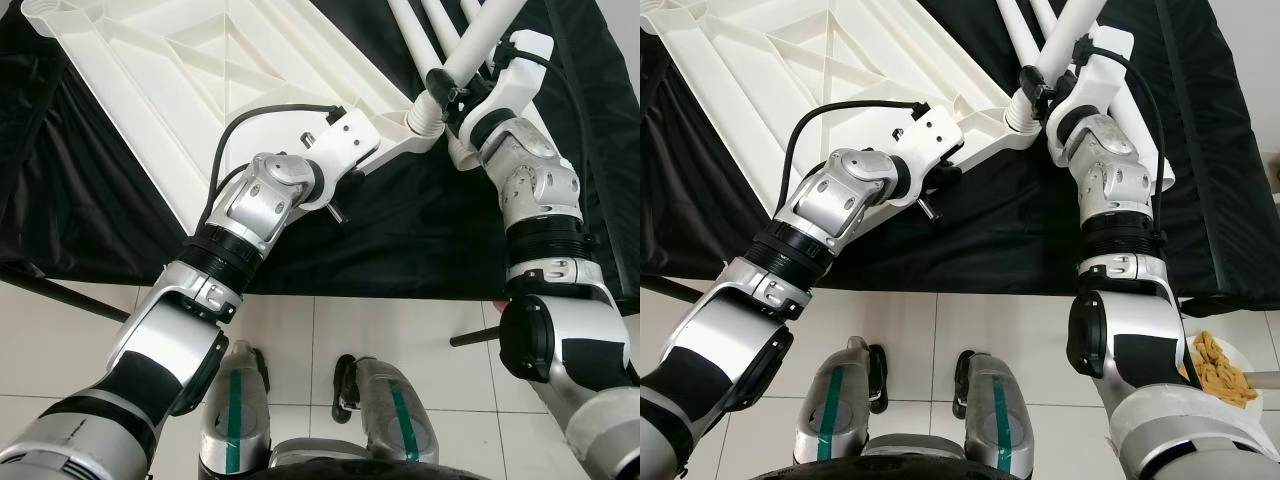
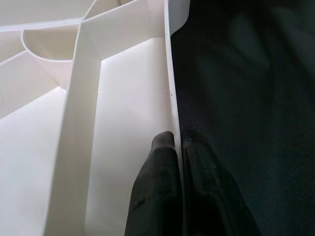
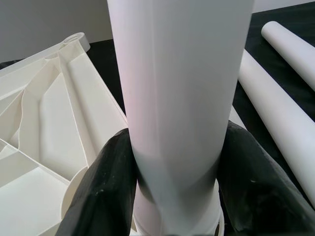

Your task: Building children table

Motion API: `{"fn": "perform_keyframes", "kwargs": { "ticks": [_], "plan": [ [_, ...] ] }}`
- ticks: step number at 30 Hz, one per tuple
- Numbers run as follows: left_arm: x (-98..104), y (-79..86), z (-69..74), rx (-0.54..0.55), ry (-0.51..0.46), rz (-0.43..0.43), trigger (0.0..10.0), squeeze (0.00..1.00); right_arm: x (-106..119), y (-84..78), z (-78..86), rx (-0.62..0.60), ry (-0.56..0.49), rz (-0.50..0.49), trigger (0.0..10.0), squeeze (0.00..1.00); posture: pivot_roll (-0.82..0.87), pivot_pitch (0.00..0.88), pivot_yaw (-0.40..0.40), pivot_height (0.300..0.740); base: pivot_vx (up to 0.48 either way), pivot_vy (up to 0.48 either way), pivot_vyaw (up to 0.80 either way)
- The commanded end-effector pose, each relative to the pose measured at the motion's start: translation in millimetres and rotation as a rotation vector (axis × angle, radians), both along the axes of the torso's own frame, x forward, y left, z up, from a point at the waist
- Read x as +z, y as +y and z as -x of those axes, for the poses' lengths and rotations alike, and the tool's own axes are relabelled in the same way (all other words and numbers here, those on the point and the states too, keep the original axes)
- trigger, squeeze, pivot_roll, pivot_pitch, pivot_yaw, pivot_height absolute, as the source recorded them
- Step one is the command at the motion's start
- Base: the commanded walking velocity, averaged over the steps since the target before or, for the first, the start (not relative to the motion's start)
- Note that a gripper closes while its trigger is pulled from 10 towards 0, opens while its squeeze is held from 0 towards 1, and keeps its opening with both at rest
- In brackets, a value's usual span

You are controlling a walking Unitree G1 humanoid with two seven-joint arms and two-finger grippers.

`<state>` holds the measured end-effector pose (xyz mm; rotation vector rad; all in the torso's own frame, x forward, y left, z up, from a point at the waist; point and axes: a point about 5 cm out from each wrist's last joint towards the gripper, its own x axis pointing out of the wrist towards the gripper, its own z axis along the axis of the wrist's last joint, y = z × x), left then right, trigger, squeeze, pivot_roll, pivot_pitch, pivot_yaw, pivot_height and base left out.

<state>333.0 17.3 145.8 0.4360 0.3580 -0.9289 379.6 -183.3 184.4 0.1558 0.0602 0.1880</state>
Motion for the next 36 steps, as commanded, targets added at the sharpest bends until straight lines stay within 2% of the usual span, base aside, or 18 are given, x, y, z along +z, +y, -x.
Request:
{"fn": "perform_keyframes", "kwargs": {
  "ticks": [1,2,10,16,29,31,36],
  "plan": [
    [11,-1.0,-4.2,0.020,-0.073,-0.009,10.0,0.00,-20,-2.3,3.3,-0.011,0.088,0.010,10.0,0.00,0.05,0.054,-0.021,0.740,0.000,0.000,0.00],
    [12,-1.3,-4.5,0.020,-0.075,-0.005,10.0,0.00,-22,0.0,4.2,-0.011,0.079,0.056,10.0,0.00,0.05,0.052,-0.021,0.740,0.000,0.000,0.00],
    [13,-1.6,-4.4,0.022,-0.077,-0.003,10.0,0.00,-24,7.6,6.3,0.004,0.039,0.144,10.0,0.00,0.05,0.052,-0.021,0.740,0.000,0.000,0.00],
    [13,-0.1,-4.5,0.027,-0.078,-0.002,10.0,0.00,-33,17.3,13.0,0.055,0.036,0.133,10.0,0.00,0.05,0.058,-0.022,0.740,0.000,0.000,0.00],
    [14,1.6,-4.2,0.030,-0.077,0.000,10.0,0.00,-50,16.9,27.5,0.054,0.039,0.122,10.0,0.00,0.05,0.068,-0.012,0.740,0.000,0.000,0.00],
    [14,1.4,-4.3,0.025,-0.078,-0.003,10.0,0.00,-54,21.0,32.4,0.069,0.035,0.124,10.0,0.00,0.04,0.072,-0.009,0.740,0.000,0.000,0.00],
    [14,1.2,-4.3,0.024,-0.077,-0.003,10.0,0.00,-56,22.2,33.8,0.069,0.036,0.123,10.0,0.00,0.04,0.072,-0.008,0.740,0.000,0.000,0.00]
  ]
}}
